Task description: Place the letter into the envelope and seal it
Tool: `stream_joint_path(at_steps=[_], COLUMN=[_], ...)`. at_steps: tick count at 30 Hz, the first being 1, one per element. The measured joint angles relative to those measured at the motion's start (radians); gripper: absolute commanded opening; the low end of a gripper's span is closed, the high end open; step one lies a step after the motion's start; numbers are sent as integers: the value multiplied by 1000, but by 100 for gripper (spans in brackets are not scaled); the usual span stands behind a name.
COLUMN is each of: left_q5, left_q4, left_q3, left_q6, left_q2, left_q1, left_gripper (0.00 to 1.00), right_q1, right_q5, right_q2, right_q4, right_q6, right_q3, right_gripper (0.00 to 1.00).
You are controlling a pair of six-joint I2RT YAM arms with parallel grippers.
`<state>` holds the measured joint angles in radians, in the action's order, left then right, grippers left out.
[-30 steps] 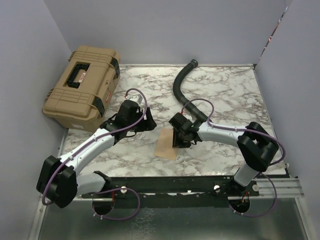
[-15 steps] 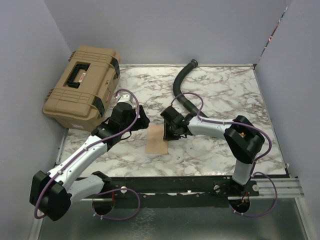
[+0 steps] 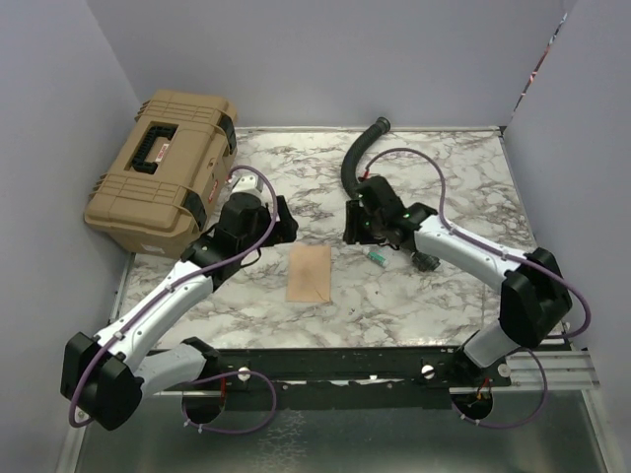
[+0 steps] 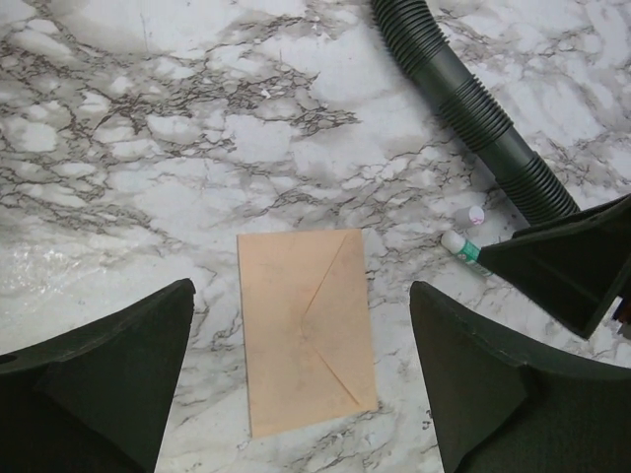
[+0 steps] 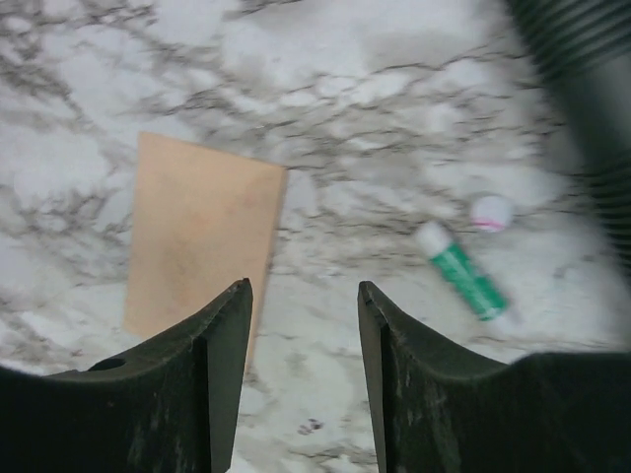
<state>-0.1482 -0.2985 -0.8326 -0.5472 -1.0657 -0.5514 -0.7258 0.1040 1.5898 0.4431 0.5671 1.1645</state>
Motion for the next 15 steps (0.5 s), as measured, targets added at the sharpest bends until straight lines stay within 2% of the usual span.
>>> stream_joint_path(at_steps=[6,15], left_q5=[39,92], left_q4=[69,130], left_q3=[-14,-44], left_q6=[15,18], left_q2=[-62,-135], left_q1=[0,0], left_gripper=[93,95], right_q1=[145,200], right_q5=[1,-59], right_q2=[-50,50], right_q4=[61,121], right_q6=[-188,-382], right_q3=[-61,-79], right_gripper=[55,55])
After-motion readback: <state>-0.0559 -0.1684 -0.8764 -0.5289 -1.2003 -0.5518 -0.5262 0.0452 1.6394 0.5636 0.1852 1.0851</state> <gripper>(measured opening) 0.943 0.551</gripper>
